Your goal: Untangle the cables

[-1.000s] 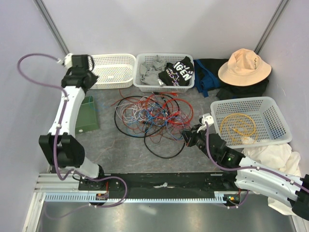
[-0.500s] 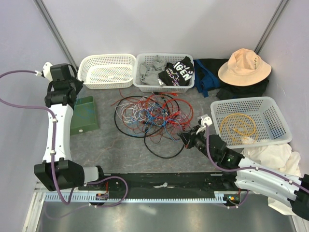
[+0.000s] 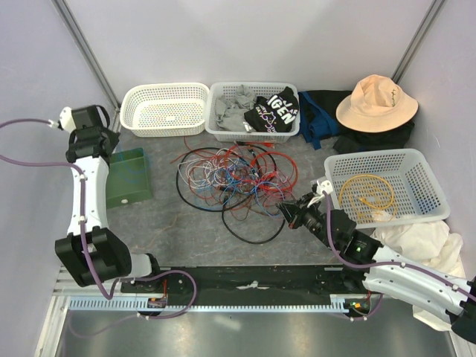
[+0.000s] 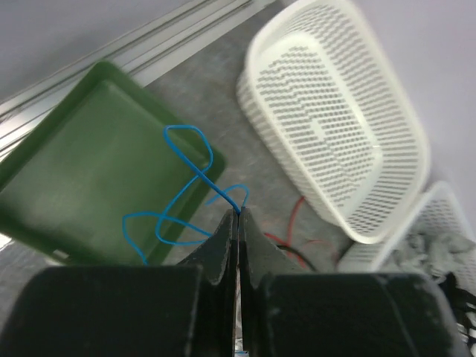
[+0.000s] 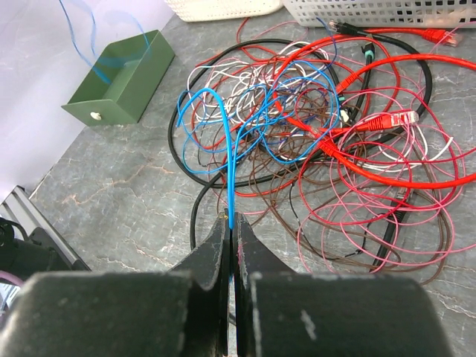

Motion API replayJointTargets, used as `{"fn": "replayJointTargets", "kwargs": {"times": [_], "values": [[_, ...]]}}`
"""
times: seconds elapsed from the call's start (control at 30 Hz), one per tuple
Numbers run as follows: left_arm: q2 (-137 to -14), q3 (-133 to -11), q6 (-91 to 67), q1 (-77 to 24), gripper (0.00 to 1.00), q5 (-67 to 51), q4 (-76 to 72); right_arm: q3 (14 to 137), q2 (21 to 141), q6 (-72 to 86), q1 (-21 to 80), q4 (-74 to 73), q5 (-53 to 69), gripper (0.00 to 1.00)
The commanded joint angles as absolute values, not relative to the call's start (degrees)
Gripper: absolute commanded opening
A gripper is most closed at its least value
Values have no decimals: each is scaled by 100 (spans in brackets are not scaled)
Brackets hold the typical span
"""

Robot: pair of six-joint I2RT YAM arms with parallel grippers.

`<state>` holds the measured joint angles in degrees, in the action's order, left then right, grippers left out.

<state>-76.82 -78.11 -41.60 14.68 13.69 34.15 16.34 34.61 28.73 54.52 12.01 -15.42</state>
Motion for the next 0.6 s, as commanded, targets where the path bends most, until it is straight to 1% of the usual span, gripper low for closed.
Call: {"fn": "replayJointTargets", "kwargs": {"times": [0.0,0.13,0.17,0.2,0.23,0.27,0.3,0.33,0.37,0.53,0.57], "values": [[-7778,-7199,-4359,1652,2,1301,3156,1600,3366,2883,5458,1134,-1644,0],[-7866,-6944,-4421,1758,2,1239,3085,1600,3384,2883,5458,1107,-1661,0],[-7892,-6943,-4403,1775,6,1170,3085,1600,3384,2883,5458,1107,-1652,0],[-7893,-6969,-4395,1801,19,1117,3085,1608,3384,2883,5458,1107,-1652,0],[-7849,-6987,-4386,1810,35,1064,3094,1608,3392,2865,5458,1099,-1652,0],[-7805,-7040,-4394,1811,58,950,3085,1617,3401,2874,5458,1099,-1652,0],[-7726,-7057,-4429,1802,67,897,3094,1626,3401,2874,5449,1099,-1652,0],[-7647,-7066,-4447,1810,74,870,3085,1635,3410,2865,5458,1090,-1652,0],[-7446,-7101,-4499,1802,96,827,3076,1652,3436,2874,5458,1090,-1661,0],[-6874,-7268,-4465,1793,97,607,3067,1740,3559,2900,5458,1090,-1600,0],[-6656,-7234,-4561,1767,97,398,3059,1758,3586,2909,5458,1116,-1600,0]]}}
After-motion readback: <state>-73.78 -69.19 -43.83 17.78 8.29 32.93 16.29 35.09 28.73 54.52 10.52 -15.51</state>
